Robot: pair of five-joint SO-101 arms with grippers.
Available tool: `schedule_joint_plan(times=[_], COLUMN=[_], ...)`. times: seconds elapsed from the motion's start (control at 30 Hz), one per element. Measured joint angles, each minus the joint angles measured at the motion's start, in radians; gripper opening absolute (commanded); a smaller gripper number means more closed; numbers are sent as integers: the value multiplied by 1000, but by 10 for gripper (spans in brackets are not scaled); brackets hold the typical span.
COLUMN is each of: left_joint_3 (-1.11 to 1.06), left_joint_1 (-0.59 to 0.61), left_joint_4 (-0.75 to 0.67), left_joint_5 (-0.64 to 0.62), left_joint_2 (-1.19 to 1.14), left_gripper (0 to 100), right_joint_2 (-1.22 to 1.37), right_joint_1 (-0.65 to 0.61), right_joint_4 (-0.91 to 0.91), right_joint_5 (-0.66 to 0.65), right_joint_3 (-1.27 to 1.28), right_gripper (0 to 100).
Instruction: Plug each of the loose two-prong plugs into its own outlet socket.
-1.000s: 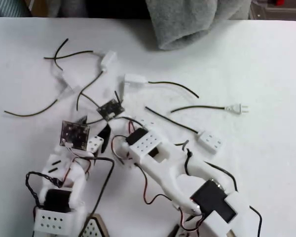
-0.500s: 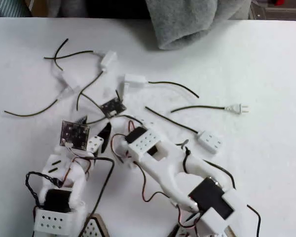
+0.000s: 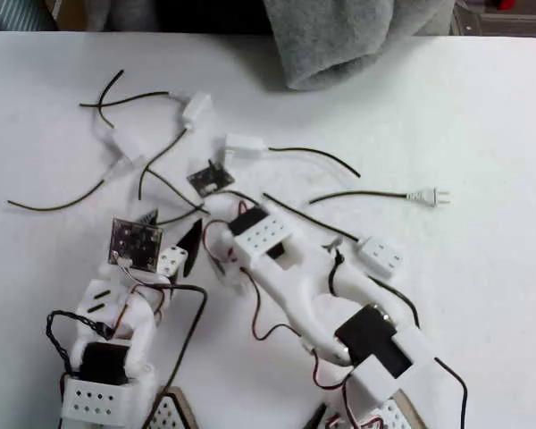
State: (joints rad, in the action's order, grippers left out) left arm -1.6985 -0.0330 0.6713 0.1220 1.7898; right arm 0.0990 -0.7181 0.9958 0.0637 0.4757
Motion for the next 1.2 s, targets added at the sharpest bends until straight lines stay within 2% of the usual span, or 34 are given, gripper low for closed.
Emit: schedule_joint_plan(times=[0.23,0.47,0.53,0.7,0.9,1.07,1.2], left_joint_3=[0,0,0,0,0,0,0], left_joint_1=[0,0,-3,-2,2,2,2], left_joint_4=[0,0,0,6,6,6,6], left_joint_5=[0,0,0,0,3,3,3], left_joint_2=[0,0,0,-3,-3,-3,-3], left_gripper=[245,245,245,245,245,245,245], right_joint_2=[-169,-140,-80,40,63,63,69], right_joint_1=[-6,-18,-14,-9,-9,-11,-9], right_joint_4=[60,196,195,110,101,101,101], right_joint_5=[-164,-534,-594,-629,-631,-560,-511], right_joint_3=[-32,2,14,3,-12,-9,-14], right_gripper=[19,20,20,27,129,91,121])
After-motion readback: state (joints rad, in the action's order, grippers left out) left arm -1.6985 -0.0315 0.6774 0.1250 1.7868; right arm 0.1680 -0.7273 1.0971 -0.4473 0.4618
